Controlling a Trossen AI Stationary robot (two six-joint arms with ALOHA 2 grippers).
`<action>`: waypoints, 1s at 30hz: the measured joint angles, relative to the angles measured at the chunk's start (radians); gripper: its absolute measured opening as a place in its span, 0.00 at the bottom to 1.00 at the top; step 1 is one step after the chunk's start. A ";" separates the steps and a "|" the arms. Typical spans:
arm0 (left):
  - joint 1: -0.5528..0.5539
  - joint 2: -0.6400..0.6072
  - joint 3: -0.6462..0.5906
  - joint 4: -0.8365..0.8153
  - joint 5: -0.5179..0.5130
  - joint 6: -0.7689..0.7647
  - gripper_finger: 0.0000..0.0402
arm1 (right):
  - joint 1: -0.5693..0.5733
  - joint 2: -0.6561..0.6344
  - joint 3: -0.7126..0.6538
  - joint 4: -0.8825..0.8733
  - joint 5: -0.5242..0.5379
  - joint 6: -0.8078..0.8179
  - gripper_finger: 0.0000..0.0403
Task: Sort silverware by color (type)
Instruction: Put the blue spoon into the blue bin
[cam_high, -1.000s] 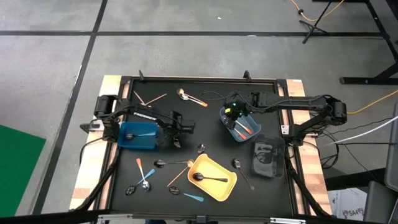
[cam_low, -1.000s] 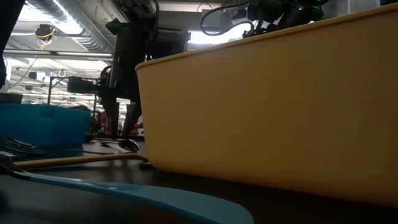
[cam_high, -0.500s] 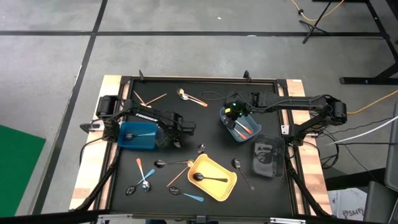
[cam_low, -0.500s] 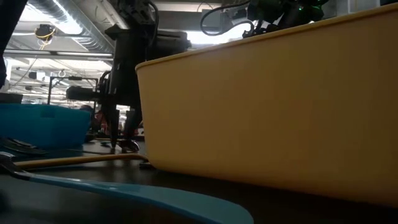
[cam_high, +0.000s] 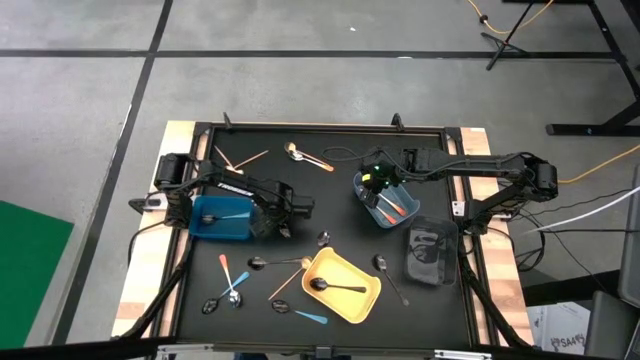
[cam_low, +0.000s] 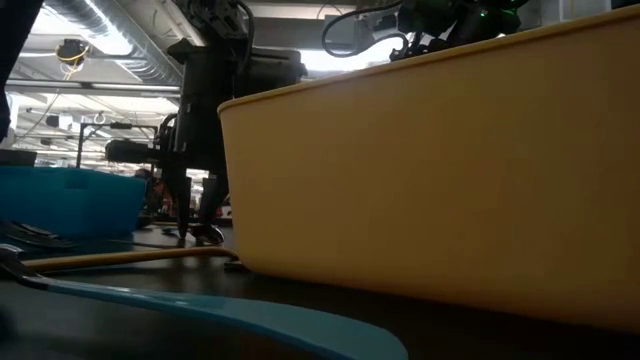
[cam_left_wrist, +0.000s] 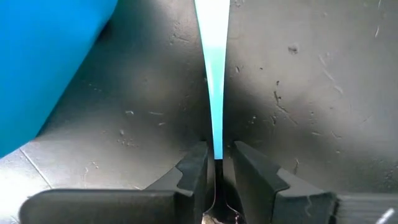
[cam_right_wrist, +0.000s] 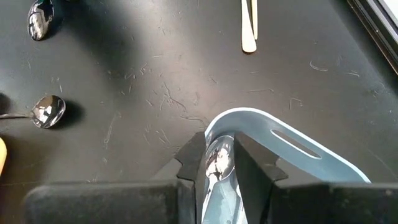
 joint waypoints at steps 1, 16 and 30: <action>0.000 0.000 0.000 0.000 -0.001 0.000 0.18 | 0.000 0.000 0.000 0.000 0.000 0.000 0.18; 0.000 0.001 -0.001 0.000 -0.006 -0.026 0.17 | 0.000 0.000 0.000 0.000 0.000 0.000 0.18; -0.012 0.002 -0.002 0.003 -0.042 0.031 0.03 | 0.000 0.000 0.000 0.000 0.000 0.000 0.18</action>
